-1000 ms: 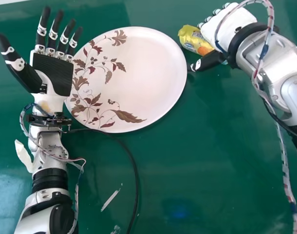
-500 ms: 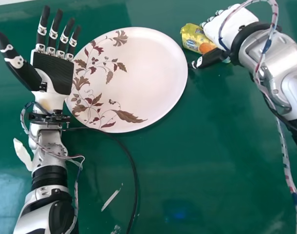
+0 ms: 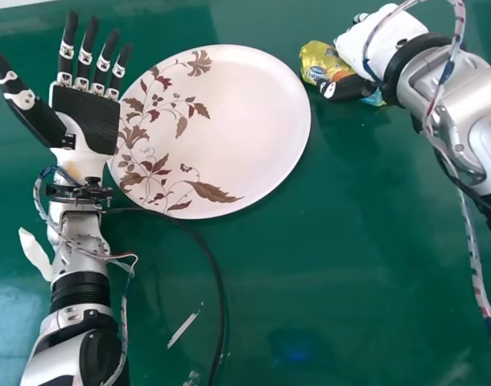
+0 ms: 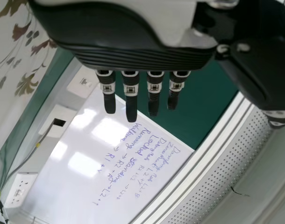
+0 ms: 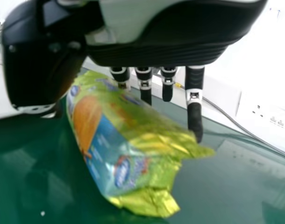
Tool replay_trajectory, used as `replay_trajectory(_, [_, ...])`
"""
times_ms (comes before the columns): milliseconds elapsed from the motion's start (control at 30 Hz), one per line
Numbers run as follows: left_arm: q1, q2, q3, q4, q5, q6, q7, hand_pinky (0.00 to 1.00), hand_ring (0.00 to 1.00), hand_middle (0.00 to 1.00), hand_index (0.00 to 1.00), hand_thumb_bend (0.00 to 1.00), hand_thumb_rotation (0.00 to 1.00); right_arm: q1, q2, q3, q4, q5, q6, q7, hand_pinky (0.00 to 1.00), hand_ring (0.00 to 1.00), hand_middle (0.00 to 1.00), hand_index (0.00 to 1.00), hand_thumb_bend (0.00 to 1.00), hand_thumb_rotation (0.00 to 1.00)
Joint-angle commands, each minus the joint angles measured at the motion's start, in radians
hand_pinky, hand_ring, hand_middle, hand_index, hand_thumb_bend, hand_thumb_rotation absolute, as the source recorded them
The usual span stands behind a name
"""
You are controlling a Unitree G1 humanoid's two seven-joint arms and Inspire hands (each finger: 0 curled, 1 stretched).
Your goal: Pick up biscuit and place it in the plate
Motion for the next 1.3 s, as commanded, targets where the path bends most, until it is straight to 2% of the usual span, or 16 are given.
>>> replay_trajectory(0, [0.104, -0.058, -0.002, 0.122, -0.029, 0.082, -0.021, 0.91, 0.89, 0.96, 0.98, 1.0, 0.98, 0.027, -0.005, 0.028, -0.014, 0.026, -0.036, 0.032, 0.38, 0.49, 0.74, 0.7, 0.47, 0.0])
replay_trajectory(100, [0.105, -0.054, -0.005, 0.114, -0.028, 0.09, -0.057, 0.88, 0.89, 0.95, 0.98, 1.0, 0.99, 0.027, -0.016, 0.018, -0.035, 0.041, -0.042, 0.032, 0.4, 0.46, 0.63, 0.6, 0.42, 0.0])
replay_trajectory(167, [0.104, -0.056, -0.004, 0.117, -0.017, 0.065, -0.072, 0.85, 0.88, 0.94, 0.97, 1.0, 0.99, 0.028, -0.022, 0.01, -0.049, 0.055, -0.04, 0.033, 0.38, 0.52, 0.53, 0.54, 0.45, 0.0])
replay_trajectory(200, [0.104, -0.056, -0.004, 0.12, -0.012, 0.051, -0.077, 0.85, 0.88, 0.94, 0.98, 1.0, 0.97, 0.029, -0.024, 0.004, -0.056, 0.063, -0.038, 0.033, 0.21, 0.48, 0.5, 0.53, 0.47, 0.0])
replay_trajectory(233, [0.103, -0.056, -0.005, 0.122, -0.008, 0.043, -0.081, 0.85, 0.88, 0.94, 0.98, 1.0, 0.97, 0.03, -0.026, 0.001, -0.06, 0.069, -0.037, 0.033, 0.11, 0.46, 0.49, 0.5, 0.49, 0.0])
replay_trajectory(267, [0.102, -0.056, -0.004, 0.125, -0.009, 0.04, -0.087, 0.84, 0.88, 0.94, 0.98, 1.0, 0.96, 0.03, -0.029, -0.001, -0.064, 0.074, -0.036, 0.034, 0.05, 0.45, 0.49, 0.49, 0.49, 0.0])
replay_trajectory(333, [0.1, -0.057, 0.0, 0.128, -0.021, 0.052, -0.092, 0.84, 0.89, 0.94, 0.98, 1.0, 0.96, 0.031, -0.036, -0.005, -0.072, 0.08, -0.037, 0.037, 0.01, 0.45, 0.48, 0.46, 0.5, 0.0])
replay_trajectory(433, [0.095, -0.064, 0.011, 0.126, -0.038, 0.07, -0.078, 0.86, 0.89, 0.95, 0.99, 1.0, 0.97, 0.025, -0.042, -0.008, -0.084, 0.083, -0.03, 0.051, 0.0, 0.45, 0.48, 0.39, 0.5, 0.0])
replay_trajectory(533, [0.09, -0.068, 0.019, 0.127, -0.041, 0.074, -0.047, 0.88, 0.91, 0.96, 1.0, 1.0, 0.98, 0.016, -0.043, -0.014, -0.101, 0.08, -0.02, 0.073, 0.0, 0.41, 0.5, 0.26, 0.5, 0.0])
replay_trajectory(733, [0.085, -0.069, 0.023, 0.124, -0.054, 0.097, -0.022, 0.9, 0.92, 0.96, 0.99, 1.0, 0.99, 0.009, -0.049, -0.04, -0.137, 0.09, -0.01, 0.096, 0.0, 0.41, 0.51, 0.13, 0.49, 0.0])
replay_trajectory(867, [0.087, -0.067, 0.022, 0.118, -0.052, 0.116, -0.026, 0.87, 0.91, 0.95, 0.99, 1.0, 0.98, 0.008, -0.058, -0.057, -0.159, 0.104, -0.009, 0.101, 0.0, 0.42, 0.5, 0.1, 0.49, 0.0])
replay_trajectory(1200, [0.086, -0.078, 0.023, 0.12, -0.038, 0.098, -0.01, 0.93, 0.9, 0.96, 0.98, 1.0, 0.98, 0.022, -0.084, -0.088, -0.21, 0.116, 0.006, 0.138, 0.0, 0.42, 0.5, 0.03, 0.5, 0.0])
replay_trajectory(1267, [0.085, -0.082, 0.026, 0.121, -0.038, 0.09, 0.003, 0.92, 0.9, 0.96, 0.98, 1.0, 0.99, 0.021, -0.091, -0.091, -0.211, 0.123, 0.001, 0.147, 0.0, 0.43, 0.5, 0.03, 0.5, 0.0])
